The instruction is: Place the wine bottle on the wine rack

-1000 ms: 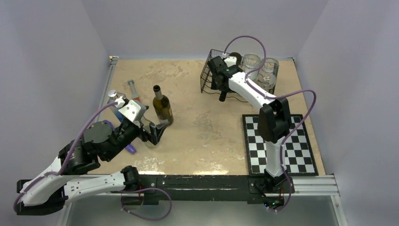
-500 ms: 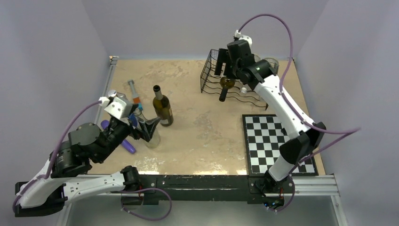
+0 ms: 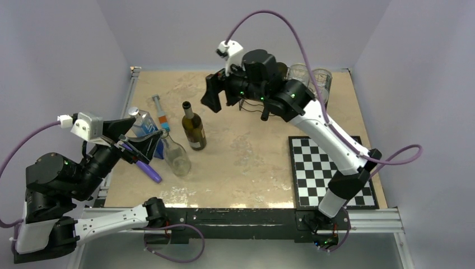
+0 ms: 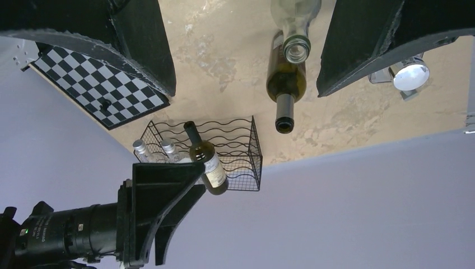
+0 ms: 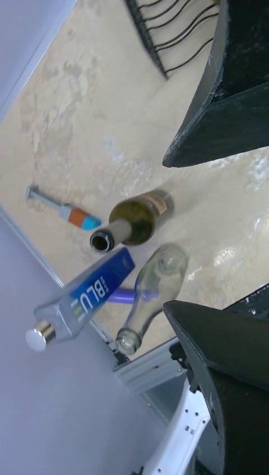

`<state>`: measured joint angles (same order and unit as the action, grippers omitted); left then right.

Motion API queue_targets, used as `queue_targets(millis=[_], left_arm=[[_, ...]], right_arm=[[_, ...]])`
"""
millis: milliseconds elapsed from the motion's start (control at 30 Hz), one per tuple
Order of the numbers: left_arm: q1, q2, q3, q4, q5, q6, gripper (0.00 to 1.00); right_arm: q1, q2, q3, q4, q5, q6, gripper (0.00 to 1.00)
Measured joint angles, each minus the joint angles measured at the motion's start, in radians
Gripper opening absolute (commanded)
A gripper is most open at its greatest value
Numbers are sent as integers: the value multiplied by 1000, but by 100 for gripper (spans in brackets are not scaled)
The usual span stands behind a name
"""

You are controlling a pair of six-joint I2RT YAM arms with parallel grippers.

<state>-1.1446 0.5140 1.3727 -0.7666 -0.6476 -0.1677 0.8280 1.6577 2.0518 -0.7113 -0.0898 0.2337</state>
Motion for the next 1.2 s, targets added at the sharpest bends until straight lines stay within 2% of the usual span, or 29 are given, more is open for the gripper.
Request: queue_targets(millis=[100, 333, 667, 900, 1200], left_arm=[[0, -2, 11, -25, -5, -9, 99], [0, -18, 11, -78, -11, -47, 99], [0, -55, 11, -111, -13, -98, 99], [0, -67, 11, -143, -14, -140, 99], [0, -69, 11, -171, -12, -170, 99]], right_arm=[[63, 70, 57, 16, -8, -36, 95], [139, 203, 54, 80, 70, -63, 95], [182, 364, 75, 122, 157, -76, 81], [199, 395, 66, 182, 249, -89, 67], [200, 399, 66, 226, 309, -97, 37]])
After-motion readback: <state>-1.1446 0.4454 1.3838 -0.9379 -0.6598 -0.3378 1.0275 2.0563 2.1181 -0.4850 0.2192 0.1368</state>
